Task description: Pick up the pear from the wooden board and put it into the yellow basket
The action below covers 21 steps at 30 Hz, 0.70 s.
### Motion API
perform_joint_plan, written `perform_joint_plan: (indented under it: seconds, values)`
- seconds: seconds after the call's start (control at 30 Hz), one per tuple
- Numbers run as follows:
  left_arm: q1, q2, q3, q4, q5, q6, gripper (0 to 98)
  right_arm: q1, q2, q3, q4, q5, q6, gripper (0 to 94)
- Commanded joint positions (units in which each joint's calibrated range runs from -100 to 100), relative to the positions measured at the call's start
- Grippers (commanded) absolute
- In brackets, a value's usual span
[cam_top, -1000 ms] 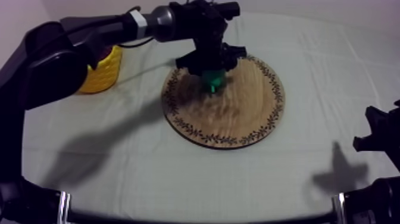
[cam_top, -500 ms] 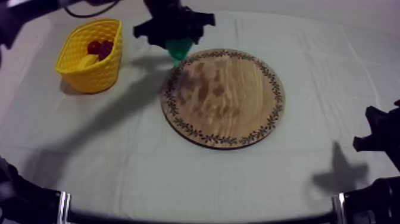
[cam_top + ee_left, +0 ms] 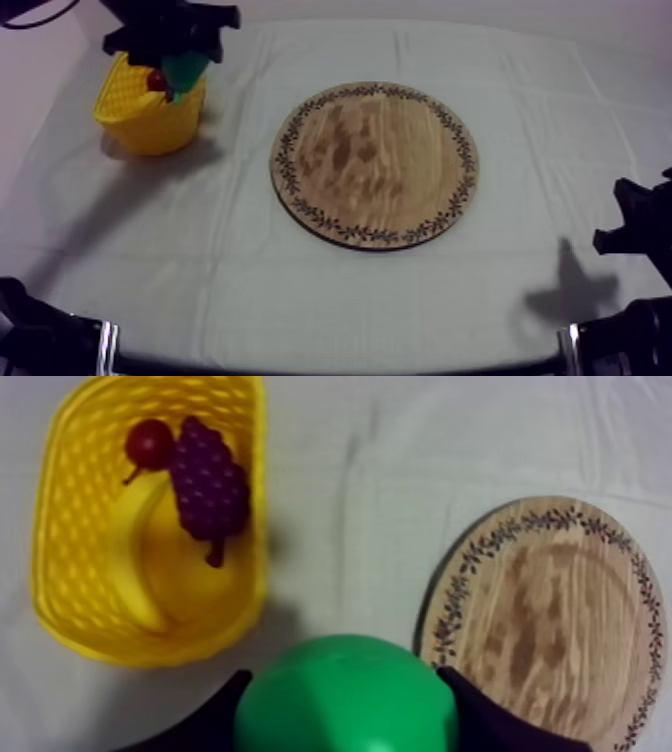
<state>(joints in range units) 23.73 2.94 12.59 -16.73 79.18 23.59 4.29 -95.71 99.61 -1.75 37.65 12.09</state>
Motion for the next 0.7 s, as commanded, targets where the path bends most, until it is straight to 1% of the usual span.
perform_joint_plan:
  seconds: [0.0, 0.13, 0.27, 0.67]
  values:
    - [-1.8, -1.4, -0.2, -0.33, -0.2, -0.8, 46.9, 0.0, 0.0, 0.1, 0.0, 0.0, 0.0, 0.3]
    - [-4.6, -0.8, -2.6, -1.24, -2.3, -1.4, 45.7, 0.0, 0.0, 0.1, 0.0, 0.0, 0.0, 0.3]
    - [-6.9, 1.7, -5.7, -1.74, -5.0, -1.5, 44.5, 0.0, 0.0, 0.1, 0.0, 0.0, 0.0, 0.3]
    - [-11.3, 13.5, -12.9, -3.34, -9.2, -1.2, 43.8, 0.0, 0.0, 0.1, 0.0, 0.0, 0.0, 0.3]
